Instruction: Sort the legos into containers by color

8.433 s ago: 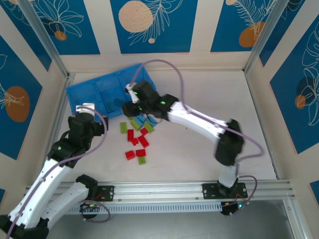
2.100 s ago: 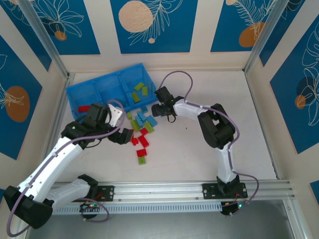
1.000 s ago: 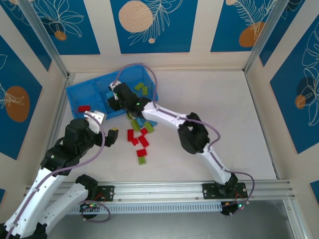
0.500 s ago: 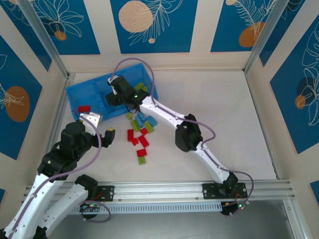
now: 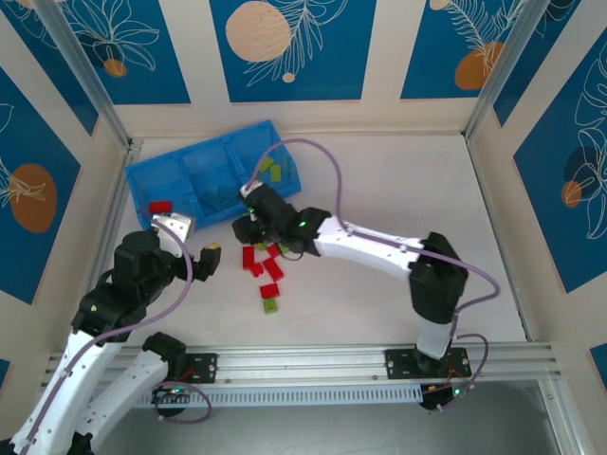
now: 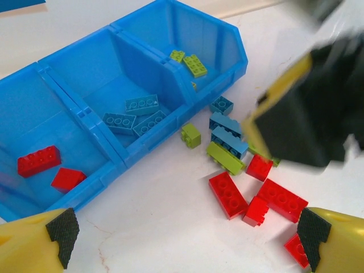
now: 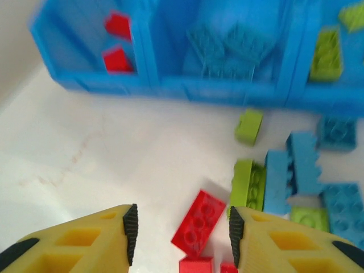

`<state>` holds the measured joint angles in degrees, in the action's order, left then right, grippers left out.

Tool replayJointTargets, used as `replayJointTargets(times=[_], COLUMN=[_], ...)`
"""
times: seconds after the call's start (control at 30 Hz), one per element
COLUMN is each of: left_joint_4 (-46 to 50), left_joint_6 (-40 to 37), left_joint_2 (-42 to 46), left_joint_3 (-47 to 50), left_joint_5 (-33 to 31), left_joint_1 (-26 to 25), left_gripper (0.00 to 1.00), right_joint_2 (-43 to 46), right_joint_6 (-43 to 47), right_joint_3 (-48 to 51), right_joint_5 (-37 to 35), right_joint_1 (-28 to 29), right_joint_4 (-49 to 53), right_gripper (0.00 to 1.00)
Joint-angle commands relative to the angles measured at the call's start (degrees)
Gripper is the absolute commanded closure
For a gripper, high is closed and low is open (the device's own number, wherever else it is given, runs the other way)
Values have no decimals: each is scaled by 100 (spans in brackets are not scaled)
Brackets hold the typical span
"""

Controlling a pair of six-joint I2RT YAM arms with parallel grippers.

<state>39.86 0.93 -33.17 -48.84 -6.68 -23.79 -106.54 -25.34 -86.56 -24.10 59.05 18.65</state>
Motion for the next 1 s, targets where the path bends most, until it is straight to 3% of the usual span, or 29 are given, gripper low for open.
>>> replayJointTargets(times=[0.0, 0.17, 0.3, 0.97], left_joint_4=[-145, -101, -101, -96], left_joint_6=[-19, -14, -7, -13], left_joint_2=[-57, -60, -61, -84], left_joint_3=[15, 15, 24, 15], left_joint_5=[297, 241, 259, 299], left_joint_1=[118, 137, 133, 196], left_gripper=[0, 0, 0, 0], right_joint_2=[-686, -1540, -1970, -2775], right_joint_6=[-172, -139, -311, -393], right_joint_3=[-434, -1159, -1539, -2341], right_joint_5=[-508, -1064, -1064, -825], right_joint_1=[168, 144, 64, -217], right_joint_4=[732, 1297, 1543, 1814], right_gripper=[54, 54, 54, 56])
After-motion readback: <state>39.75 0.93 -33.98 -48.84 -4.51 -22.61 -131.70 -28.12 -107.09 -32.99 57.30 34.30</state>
